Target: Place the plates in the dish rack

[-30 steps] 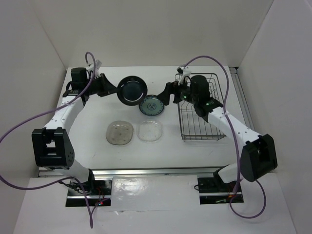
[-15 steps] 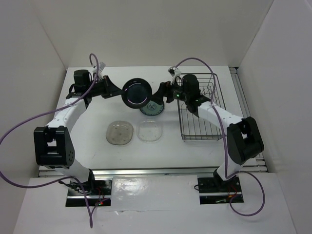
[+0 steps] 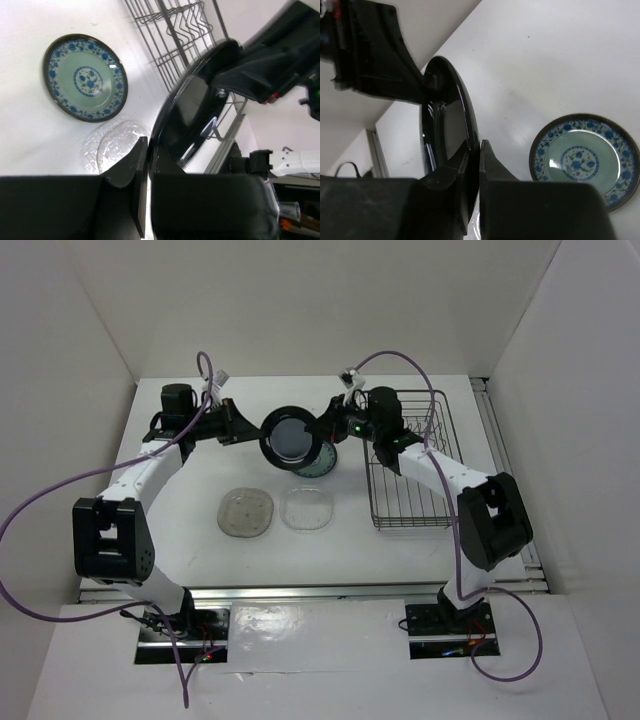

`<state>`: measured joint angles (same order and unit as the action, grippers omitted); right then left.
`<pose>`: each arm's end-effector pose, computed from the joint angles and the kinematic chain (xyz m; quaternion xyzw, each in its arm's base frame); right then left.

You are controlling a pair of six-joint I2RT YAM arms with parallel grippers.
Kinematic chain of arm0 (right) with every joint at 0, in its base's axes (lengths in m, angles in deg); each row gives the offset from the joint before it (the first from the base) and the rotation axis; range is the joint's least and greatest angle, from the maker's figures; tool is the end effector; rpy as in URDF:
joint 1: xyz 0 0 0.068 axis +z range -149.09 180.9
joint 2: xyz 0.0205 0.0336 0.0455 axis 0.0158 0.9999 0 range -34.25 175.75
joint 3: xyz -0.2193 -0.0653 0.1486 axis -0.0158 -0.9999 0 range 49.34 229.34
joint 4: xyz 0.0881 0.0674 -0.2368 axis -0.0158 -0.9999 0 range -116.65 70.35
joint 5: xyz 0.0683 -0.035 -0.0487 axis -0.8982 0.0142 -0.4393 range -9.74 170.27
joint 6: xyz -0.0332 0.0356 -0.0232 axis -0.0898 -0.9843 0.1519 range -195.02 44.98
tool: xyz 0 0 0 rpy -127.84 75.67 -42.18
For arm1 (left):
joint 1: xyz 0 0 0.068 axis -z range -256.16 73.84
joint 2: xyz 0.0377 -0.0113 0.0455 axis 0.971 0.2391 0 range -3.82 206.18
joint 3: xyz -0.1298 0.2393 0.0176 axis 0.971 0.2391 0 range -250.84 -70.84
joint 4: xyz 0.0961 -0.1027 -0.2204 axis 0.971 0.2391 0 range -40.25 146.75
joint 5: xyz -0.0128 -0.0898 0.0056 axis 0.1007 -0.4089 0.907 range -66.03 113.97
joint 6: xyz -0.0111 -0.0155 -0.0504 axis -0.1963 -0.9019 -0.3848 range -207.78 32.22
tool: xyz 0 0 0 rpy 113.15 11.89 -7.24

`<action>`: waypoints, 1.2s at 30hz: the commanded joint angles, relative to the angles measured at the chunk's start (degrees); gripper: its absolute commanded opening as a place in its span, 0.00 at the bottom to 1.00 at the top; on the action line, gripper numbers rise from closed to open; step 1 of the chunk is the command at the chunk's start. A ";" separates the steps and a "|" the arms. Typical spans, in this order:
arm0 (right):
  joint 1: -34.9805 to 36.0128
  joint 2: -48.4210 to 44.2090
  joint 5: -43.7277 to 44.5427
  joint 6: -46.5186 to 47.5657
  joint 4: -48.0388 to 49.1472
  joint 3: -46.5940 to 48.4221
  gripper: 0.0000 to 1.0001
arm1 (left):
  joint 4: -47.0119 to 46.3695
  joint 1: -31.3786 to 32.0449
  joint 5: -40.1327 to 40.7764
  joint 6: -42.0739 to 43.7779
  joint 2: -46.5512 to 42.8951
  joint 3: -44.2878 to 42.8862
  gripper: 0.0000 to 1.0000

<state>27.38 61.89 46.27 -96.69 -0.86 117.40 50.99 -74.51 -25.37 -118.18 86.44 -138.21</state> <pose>0.3445 0.1938 0.2969 -0.2196 0.7202 0.4560 0.4745 0.3579 -0.0374 0.2978 0.0305 0.7952 -0.4731 0.3782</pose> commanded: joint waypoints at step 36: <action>-8.37 -7.81 70.66 10.42 -33.64 8.50 0.00 | 17.93 -0.24 27.98 1.30 2.47 -9.44 0.98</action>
<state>20.04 54.05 114.68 -86.77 -35.90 125.70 69.65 -74.62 3.02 -117.94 89.91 -145.86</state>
